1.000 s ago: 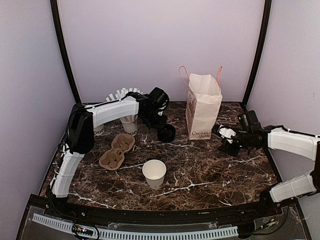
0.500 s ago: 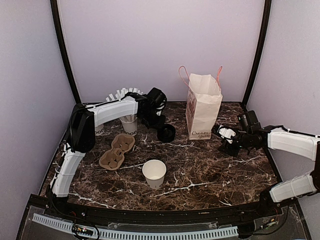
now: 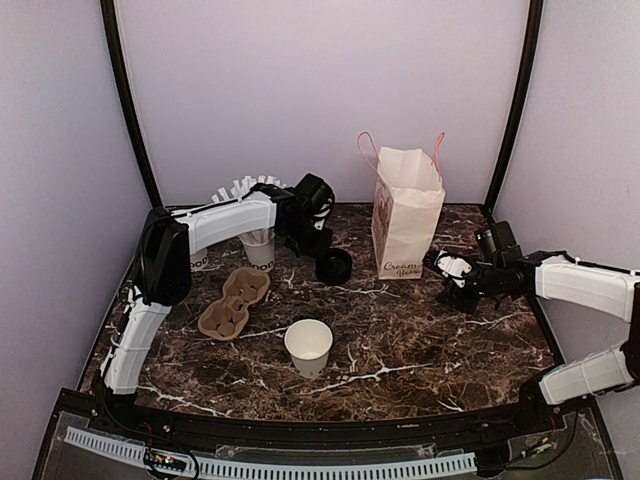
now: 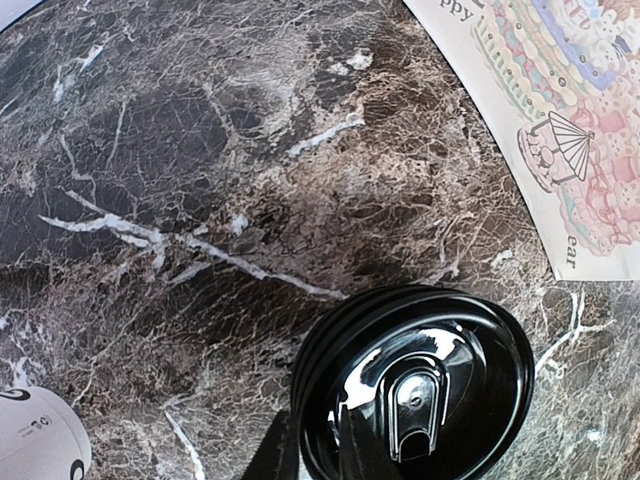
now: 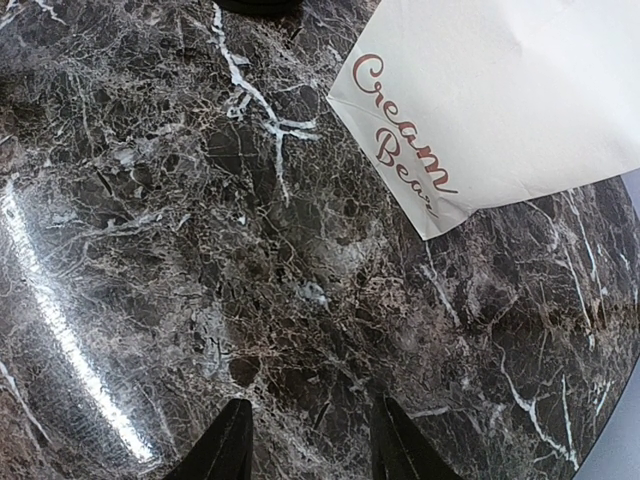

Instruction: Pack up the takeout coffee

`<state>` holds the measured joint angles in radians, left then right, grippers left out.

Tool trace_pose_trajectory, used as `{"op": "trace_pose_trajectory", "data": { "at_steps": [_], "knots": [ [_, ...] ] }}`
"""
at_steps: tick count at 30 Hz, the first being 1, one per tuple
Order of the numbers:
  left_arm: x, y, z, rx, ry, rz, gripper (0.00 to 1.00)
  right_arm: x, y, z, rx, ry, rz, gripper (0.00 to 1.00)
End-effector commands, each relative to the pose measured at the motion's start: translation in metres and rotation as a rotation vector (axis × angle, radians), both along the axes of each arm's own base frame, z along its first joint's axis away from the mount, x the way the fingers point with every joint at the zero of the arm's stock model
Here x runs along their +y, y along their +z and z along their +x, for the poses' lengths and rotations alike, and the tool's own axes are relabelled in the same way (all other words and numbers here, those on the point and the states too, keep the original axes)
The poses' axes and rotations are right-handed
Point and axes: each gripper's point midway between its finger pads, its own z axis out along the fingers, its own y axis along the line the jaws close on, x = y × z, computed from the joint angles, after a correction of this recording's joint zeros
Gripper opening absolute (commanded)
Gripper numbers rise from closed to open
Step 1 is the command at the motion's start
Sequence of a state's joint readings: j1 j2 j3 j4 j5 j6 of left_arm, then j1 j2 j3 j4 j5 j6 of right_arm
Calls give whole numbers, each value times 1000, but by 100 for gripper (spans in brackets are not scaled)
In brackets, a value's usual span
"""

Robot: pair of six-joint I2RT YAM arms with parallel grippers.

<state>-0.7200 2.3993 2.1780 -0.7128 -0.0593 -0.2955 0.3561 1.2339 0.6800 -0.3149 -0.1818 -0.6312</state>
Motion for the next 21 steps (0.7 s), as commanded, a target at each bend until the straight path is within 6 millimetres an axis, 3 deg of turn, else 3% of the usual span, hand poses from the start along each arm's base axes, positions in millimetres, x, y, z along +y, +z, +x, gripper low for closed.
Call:
{"op": "trace_pose_trajectory", "data": {
  "at_steps": [1,8,21],
  "knots": [
    [-2,11,3,-12,-12,-18,17,2,0,-1,-14,9,-4,42],
    [-2,6,2,-5,-16,-7,21,2,0,-1,-12,9,-4,42],
    [-5,7,3,-4,-24,-16,16,1,-1,-1,-10,9,-6,42]
  ]
}}
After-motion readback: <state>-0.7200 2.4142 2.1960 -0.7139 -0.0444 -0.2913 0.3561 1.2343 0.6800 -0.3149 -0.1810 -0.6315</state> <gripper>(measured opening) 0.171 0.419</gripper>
